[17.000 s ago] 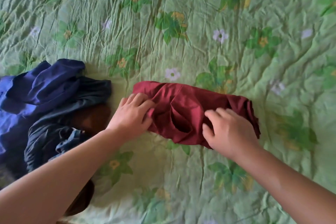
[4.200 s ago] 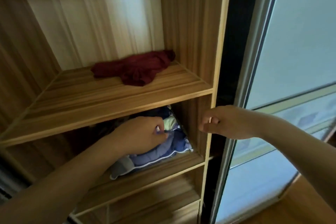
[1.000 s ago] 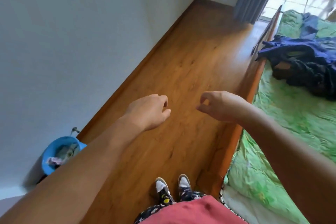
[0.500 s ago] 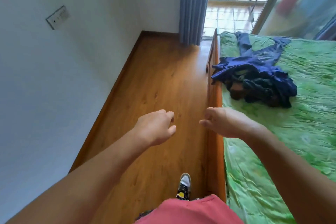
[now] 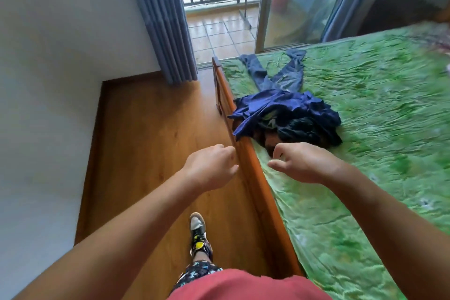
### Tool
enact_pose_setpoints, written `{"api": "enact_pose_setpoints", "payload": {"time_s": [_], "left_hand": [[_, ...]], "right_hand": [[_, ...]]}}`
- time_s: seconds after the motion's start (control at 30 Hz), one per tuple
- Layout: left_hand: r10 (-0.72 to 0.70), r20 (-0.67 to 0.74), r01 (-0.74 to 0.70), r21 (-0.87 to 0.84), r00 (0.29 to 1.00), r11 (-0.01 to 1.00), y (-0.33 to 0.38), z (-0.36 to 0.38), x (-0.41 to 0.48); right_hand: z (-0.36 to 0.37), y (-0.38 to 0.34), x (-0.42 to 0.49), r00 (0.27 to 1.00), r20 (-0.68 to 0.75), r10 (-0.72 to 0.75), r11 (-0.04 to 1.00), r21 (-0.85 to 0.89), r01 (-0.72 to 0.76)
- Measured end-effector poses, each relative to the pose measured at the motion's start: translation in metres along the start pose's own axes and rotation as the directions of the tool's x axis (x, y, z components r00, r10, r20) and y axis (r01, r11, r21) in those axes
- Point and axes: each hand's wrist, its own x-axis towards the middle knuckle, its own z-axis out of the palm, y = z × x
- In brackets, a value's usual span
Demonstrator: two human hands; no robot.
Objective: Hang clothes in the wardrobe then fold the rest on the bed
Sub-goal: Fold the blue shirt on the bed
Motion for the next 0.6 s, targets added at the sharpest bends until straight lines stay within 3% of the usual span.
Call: {"api": "enact_pose_setpoints", "payload": {"time_s": [0.3,0.6], "left_hand": [[0.215,0.177,-0.23,0.068,0.96,0.971,-0.089,-0.043,0.156],[0.434,0.295,-0.479,0.096,0.851,0.873,-0.054,-0.039,0.311]], "right_hand": [[-0.034,-0.019,0.119,0.971,0.02,0.24,0.959,0.15,-0.24],[-0.059,0.05,0.172,0.895,0.056,0.443,0.857,0.266,-0.441]]}}
